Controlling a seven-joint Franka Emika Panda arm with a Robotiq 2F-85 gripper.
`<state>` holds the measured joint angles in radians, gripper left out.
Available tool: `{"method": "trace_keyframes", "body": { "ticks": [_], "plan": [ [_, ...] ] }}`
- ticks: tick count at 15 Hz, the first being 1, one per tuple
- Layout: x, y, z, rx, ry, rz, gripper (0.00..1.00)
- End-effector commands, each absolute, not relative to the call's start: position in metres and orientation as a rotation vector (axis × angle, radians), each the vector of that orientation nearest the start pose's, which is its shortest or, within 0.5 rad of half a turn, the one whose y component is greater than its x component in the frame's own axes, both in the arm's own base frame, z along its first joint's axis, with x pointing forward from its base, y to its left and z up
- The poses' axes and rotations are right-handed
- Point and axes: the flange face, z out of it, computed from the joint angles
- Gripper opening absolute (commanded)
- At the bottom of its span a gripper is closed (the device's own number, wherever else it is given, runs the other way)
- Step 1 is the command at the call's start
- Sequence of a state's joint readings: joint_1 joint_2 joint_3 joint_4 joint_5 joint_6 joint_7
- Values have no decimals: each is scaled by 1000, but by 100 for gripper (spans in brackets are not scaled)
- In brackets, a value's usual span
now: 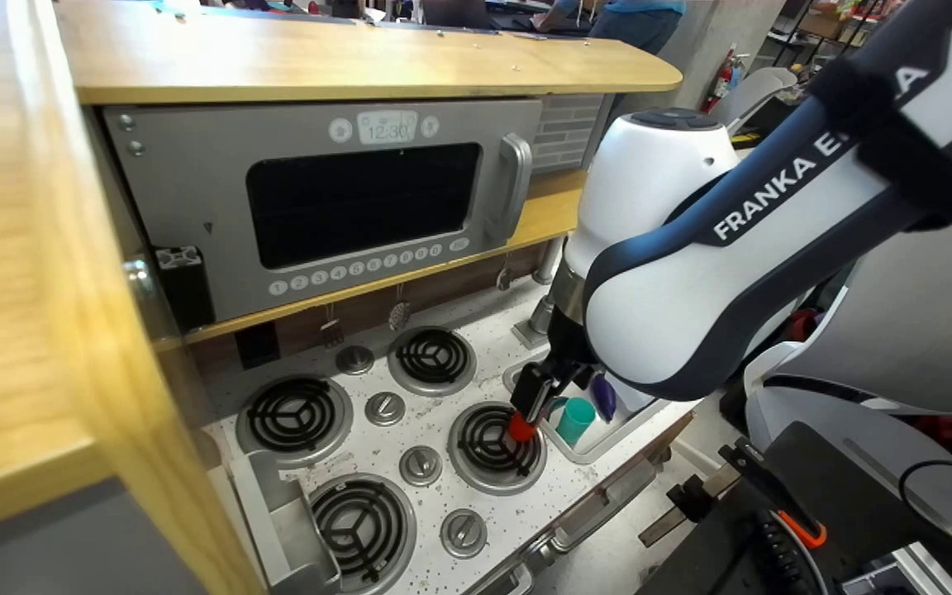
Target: Put the red sauce bottle inside the light blue cup in the sink, remove the sauce bottle from the cup and place it on the stove
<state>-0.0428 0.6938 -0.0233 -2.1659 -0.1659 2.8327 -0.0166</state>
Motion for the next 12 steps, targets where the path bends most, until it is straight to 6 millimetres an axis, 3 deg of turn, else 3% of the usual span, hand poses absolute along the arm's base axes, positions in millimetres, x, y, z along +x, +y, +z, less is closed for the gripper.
{"method": "trace_keyframes", "body": {
  "ticks": [1,8,10,12],
  "plan": [
    [545,-20,56,-3210,-247,-26,100],
    [550,-11,46,-3235,-280,-123,97],
    [551,-11,44,-3226,-262,-103,77],
    [552,-13,43,-3228,-241,-95,64]
  ]
}}
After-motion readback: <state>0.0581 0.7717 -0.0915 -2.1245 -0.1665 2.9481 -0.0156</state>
